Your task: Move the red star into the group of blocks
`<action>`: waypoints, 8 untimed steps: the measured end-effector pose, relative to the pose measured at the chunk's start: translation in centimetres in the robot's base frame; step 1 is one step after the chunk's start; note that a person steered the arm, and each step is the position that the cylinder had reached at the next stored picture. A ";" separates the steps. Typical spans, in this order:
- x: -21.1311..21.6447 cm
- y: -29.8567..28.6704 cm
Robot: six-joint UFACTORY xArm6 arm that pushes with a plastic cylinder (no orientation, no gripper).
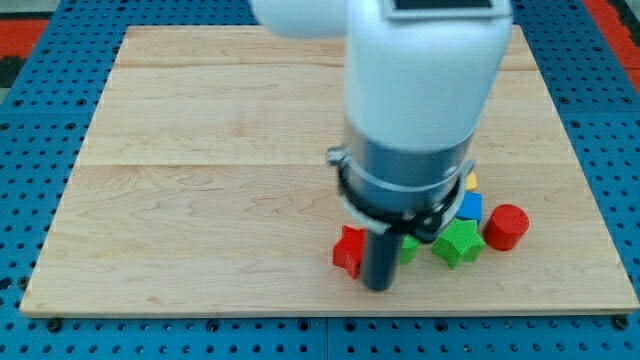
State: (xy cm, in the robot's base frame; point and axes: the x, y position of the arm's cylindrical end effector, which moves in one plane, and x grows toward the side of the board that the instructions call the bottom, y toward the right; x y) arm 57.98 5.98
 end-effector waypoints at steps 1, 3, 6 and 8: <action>-1.6 3.5; -1.3 1.1; 2.4 -10.6; -2.9 -2.1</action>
State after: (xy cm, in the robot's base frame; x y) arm 55.04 3.89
